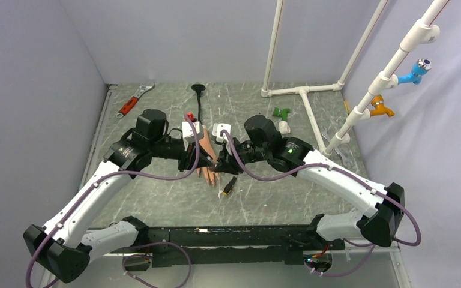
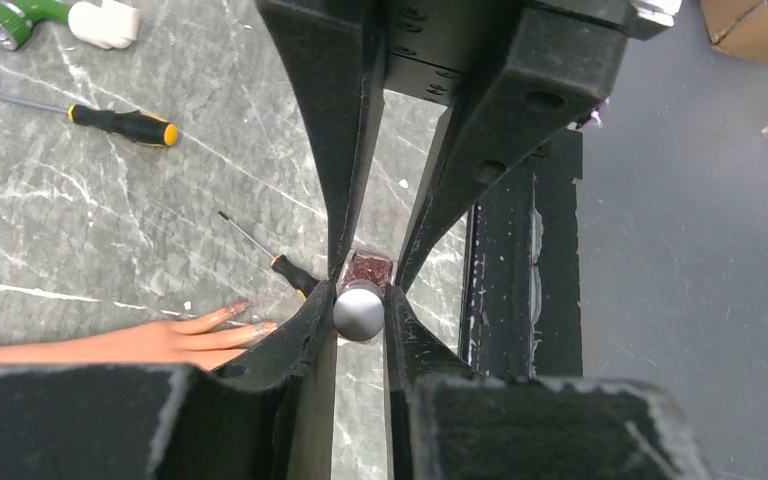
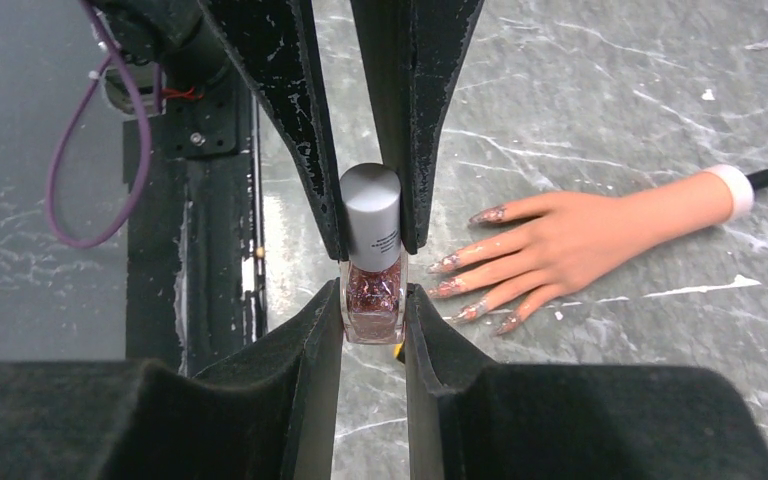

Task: Paint the nails
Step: Close the nail polish bottle.

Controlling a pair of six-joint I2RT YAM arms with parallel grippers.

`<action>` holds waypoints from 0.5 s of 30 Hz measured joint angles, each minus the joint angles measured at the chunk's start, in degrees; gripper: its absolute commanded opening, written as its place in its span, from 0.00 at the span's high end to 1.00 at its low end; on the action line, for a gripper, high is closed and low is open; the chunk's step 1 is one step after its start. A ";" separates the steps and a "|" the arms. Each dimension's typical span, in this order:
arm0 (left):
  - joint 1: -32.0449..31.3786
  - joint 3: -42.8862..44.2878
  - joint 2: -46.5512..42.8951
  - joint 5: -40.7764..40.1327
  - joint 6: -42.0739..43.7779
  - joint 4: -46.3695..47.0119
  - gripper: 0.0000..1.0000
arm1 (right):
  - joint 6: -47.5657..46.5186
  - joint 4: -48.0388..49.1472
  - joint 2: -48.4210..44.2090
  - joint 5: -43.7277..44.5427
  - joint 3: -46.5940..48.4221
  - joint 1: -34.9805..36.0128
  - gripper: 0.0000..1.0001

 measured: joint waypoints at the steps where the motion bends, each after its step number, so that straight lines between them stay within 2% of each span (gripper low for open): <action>1: -0.13 -0.17 -0.26 0.35 0.46 -0.22 1.00 | -0.20 -0.26 -0.07 -0.50 0.00 0.02 1.00; 4: -0.44 -0.33 -0.39 1.38 1.73 -1.25 0.91 | -0.81 -1.22 -0.07 -2.01 0.00 0.07 1.00; 5: -0.50 -0.44 -0.39 1.51 1.79 -1.33 0.85 | -0.90 -1.49 -0.07 -2.25 0.00 0.09 1.00; 7: -0.59 -0.52 -0.44 1.75 1.77 -1.44 0.62 | -1.09 -1.73 -0.07 -2.58 0.00 0.11 1.00; 12: -0.72 -1.49 -1.05 2.89 0.85 -0.44 0.24 | -1.31 -0.74 -0.28 -2.99 0.00 0.42 1.00; 15: -0.72 -2.08 -1.86 2.82 0.04 -0.09 0.17 | -1.31 -0.22 -0.48 -3.02 0.00 0.52 1.00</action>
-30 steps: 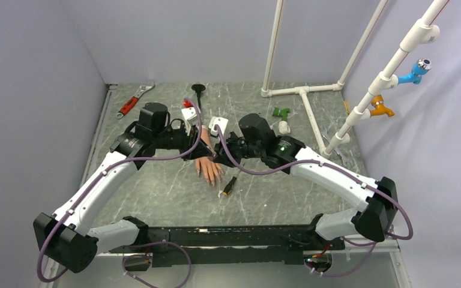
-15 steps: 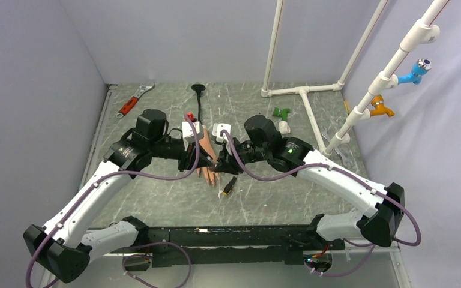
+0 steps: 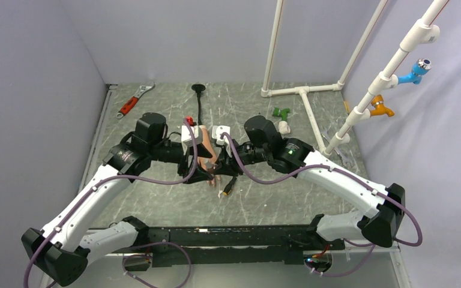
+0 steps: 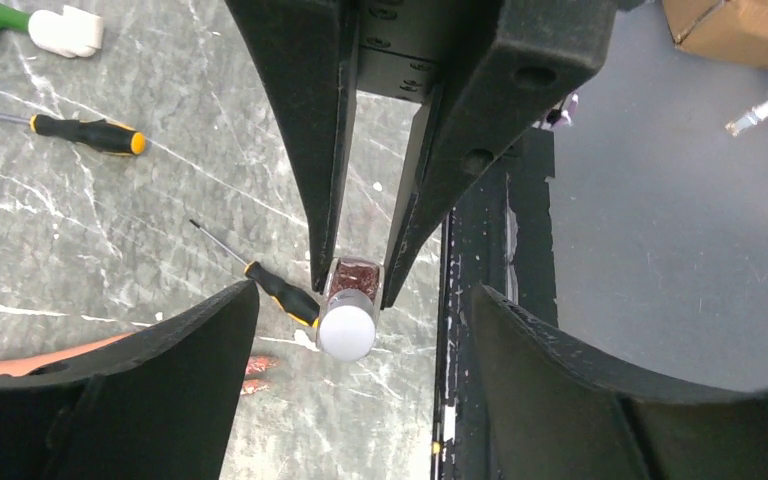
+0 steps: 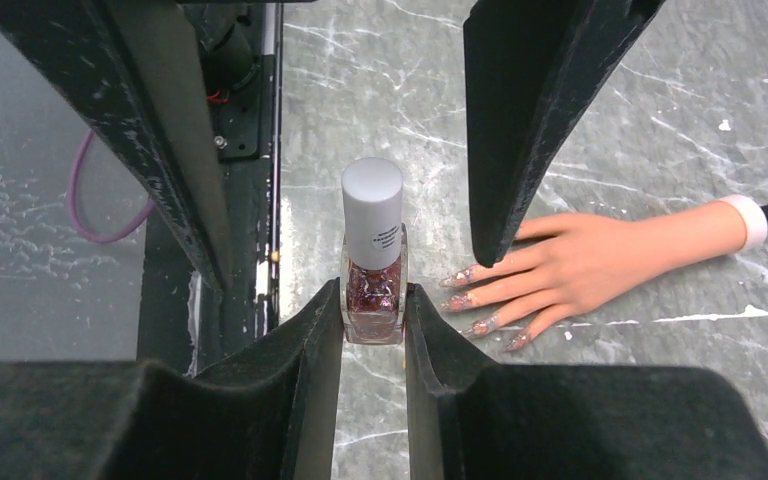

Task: Paint the nails
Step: Close the nail polish bottle, then screw the nail polish bottle.

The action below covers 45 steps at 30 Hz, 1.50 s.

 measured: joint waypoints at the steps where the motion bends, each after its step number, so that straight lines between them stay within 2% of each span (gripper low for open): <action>1: 0.11 -0.07 -0.28 -0.13 -0.33 0.35 0.17 | -0.02 0.07 -0.02 0.00 0.00 0.02 1.00; 4: 0.81 -0.48 -1.66 -0.87 -1.64 1.95 0.27 | 0.00 0.11 -0.02 0.11 0.00 0.00 1.00; 7: 2.29 -1.18 -3.65 -2.16 -3.72 4.55 0.43 | 0.07 0.50 -0.02 1.22 0.00 0.02 1.00; 10: 3.48 -2.01 -5.75 -4.68 -5.42 7.13 0.48 | 0.26 1.27 -0.02 2.93 0.00 0.02 1.00; 16: 4.68 -3.76 -8.09 -7.85 -7.85 11.21 0.52 | 1.03 2.71 0.39 4.55 0.11 0.02 1.00; 20: 4.70 -3.76 -6.91 -7.21 -7.93 12.00 0.54 | 1.14 2.89 1.40 4.74 0.50 0.07 1.00; 27: 4.70 -3.80 -6.19 -5.73 -7.91 12.04 0.63 | 1.11 3.02 2.21 5.05 0.81 0.07 1.00; 40: 4.70 -3.78 -4.20 -2.93 -7.32 10.62 0.64 | 1.29 3.08 2.43 6.45 0.83 0.07 1.00; 45: 4.68 -3.78 -4.00 -2.75 -7.28 10.67 0.71 | 1.31 3.04 2.43 6.45 0.83 0.07 1.00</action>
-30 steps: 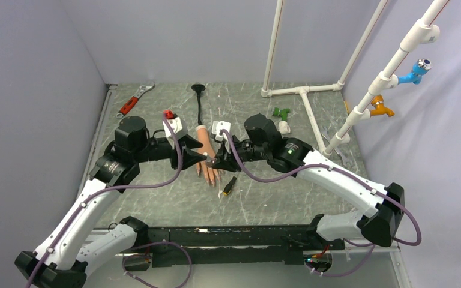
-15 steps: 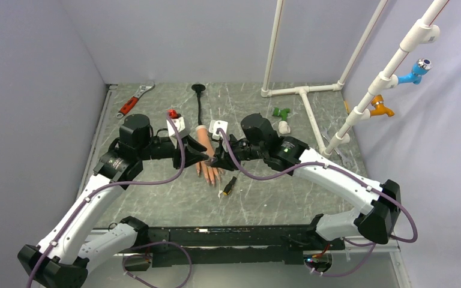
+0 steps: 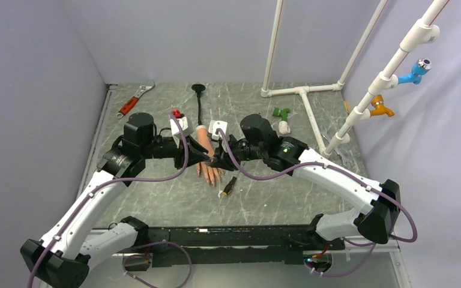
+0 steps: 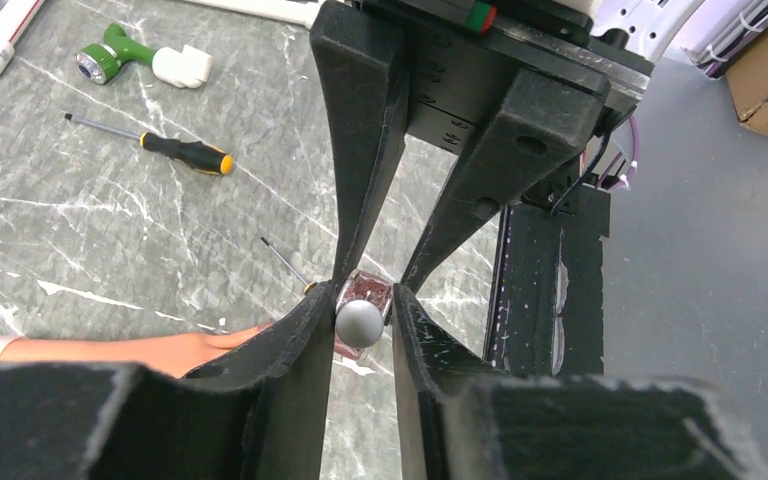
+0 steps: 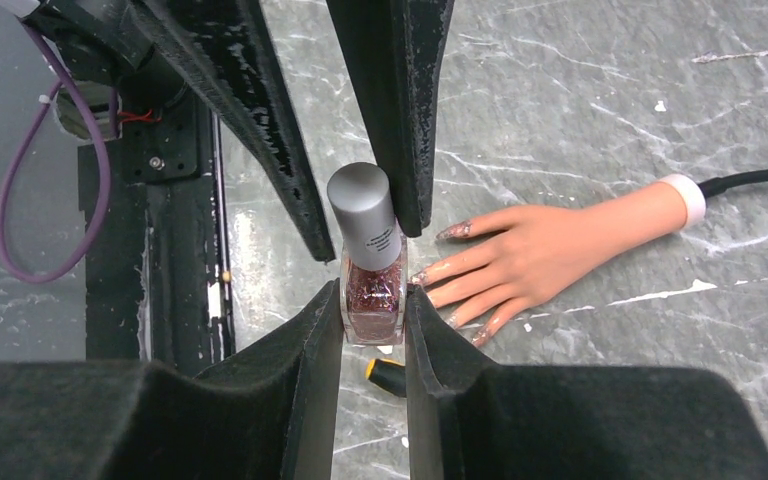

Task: Paint the nails
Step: Screw the nail polish bottle.

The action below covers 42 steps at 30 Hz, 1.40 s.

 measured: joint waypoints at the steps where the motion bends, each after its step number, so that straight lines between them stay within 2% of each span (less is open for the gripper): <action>1: 0.00 0.02 0.11 0.04 0.00 0.00 0.71 | 0.00 0.00 0.00 0.00 0.00 0.02 1.00; 7: -0.42 0.42 1.42 0.59 1.31 -0.17 0.76 | 0.02 -0.15 0.00 -0.04 0.00 0.04 1.00; 10: -0.66 0.79 1.77 0.63 1.99 -0.87 0.84 | 0.02 -0.44 0.00 0.00 0.00 0.04 1.00; 14: -0.81 1.09 1.86 0.66 2.78 -1.60 0.89 | 0.02 -0.48 0.00 0.00 0.00 0.11 1.00; 18: -0.90 1.31 1.88 0.74 3.45 -2.12 1.00 | 0.31 -0.48 -0.04 0.22 0.00 0.15 1.00; 25: -0.94 1.33 1.84 2.84 5.46 -2.71 1.00 | 0.20 -1.14 -0.42 -1.86 -0.02 -0.09 1.00; 39: -2.51 1.42 -0.15 10.84 10.97 -4.85 1.00 | -2.91 -3.85 -1.90 -16.79 -0.26 -2.51 1.00; 40: -2.62 1.46 -0.15 11.21 11.13 -5.16 0.97 | -3.08 -4.04 -1.90 -17.31 -0.26 -2.54 1.00; 42: -2.73 1.46 -0.20 11.56 11.37 -5.46 0.76 | -3.39 -4.39 -1.90 -18.10 -0.26 -2.56 1.00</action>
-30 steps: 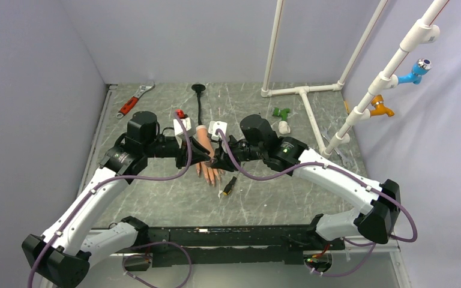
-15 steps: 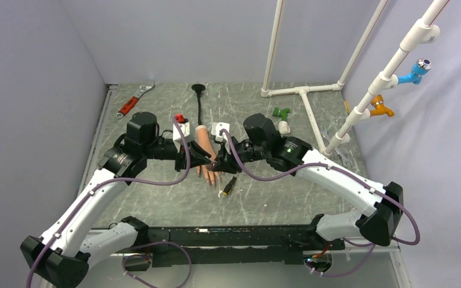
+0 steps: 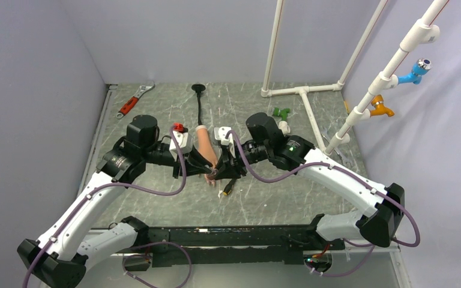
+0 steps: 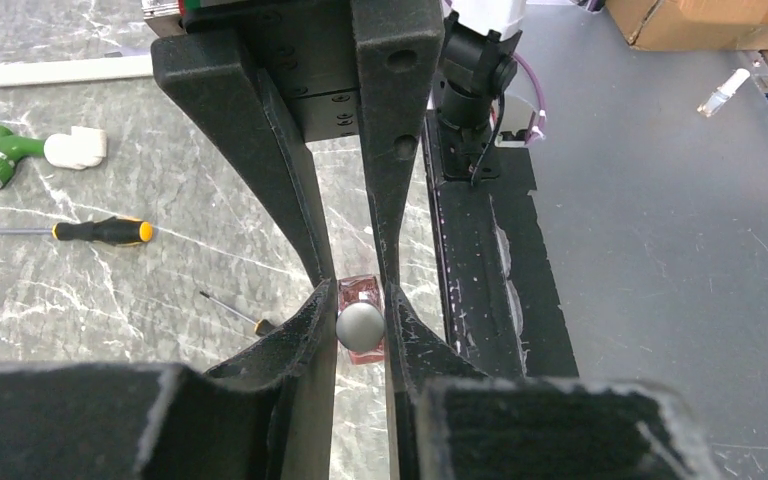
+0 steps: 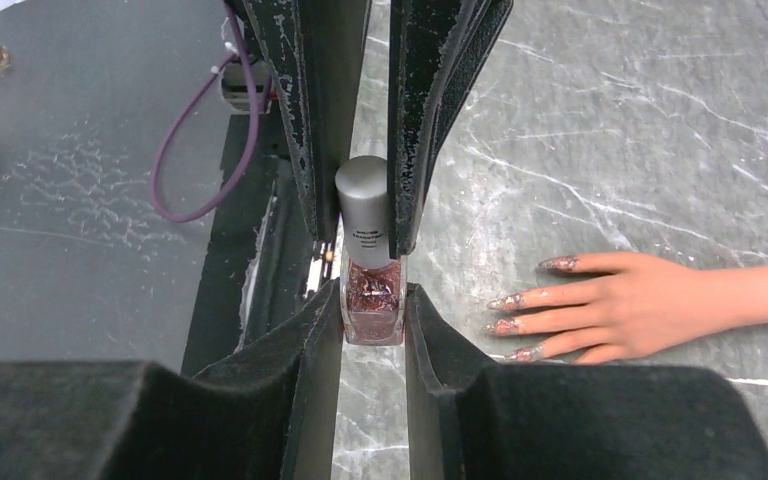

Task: Paint the nails
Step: Screw the nail polish bottle.

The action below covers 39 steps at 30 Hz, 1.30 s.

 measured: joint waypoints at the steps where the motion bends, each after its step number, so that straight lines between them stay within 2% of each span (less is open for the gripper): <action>1: -0.07 0.00 -0.09 -0.04 0.02 -0.04 0.60 | -0.15 -0.09 0.00 -0.22 0.00 0.00 1.00; 3: -0.13 -0.02 -0.35 -0.33 -0.04 0.13 0.31 | -0.33 -0.07 0.00 -0.48 0.00 -0.04 1.00; 4: -0.13 -0.07 -0.52 -0.74 -0.15 0.17 0.24 | -0.33 0.09 0.00 -0.57 0.00 -0.04 1.00; 8: -0.09 -0.57 -1.79 -5.01 -3.41 0.94 0.10 | -0.26 0.70 0.00 -0.39 0.00 -0.09 1.00; 10: 0.15 -0.90 -2.58 -6.88 -5.44 2.40 0.11 | -0.20 1.11 0.00 0.07 0.00 -0.09 1.00; 16: 1.16 -1.92 -5.88 -12.92 -11.67 7.96 0.29 | 1.97 3.45 -0.02 5.95 -0.02 -0.07 1.00; 19: 1.25 -1.92 -6.14 -15.93 -13.29 8.76 0.34 | 3.85 6.32 -0.37 11.67 -0.46 -0.09 1.00; 25: 1.25 -1.92 -4.66 -19.61 -15.47 9.44 0.37 | 5.79 9.18 -0.46 17.53 -0.55 -0.09 1.00; 32: 1.25 -1.95 -3.82 -24.06 -18.49 10.36 0.44 | 6.01 9.60 0.00 19.02 -0.55 -0.09 1.00; 39: 1.25 -1.95 -2.47 -25.05 -20.87 11.61 0.47 | 6.01 9.60 0.07 19.10 -0.55 -0.09 1.00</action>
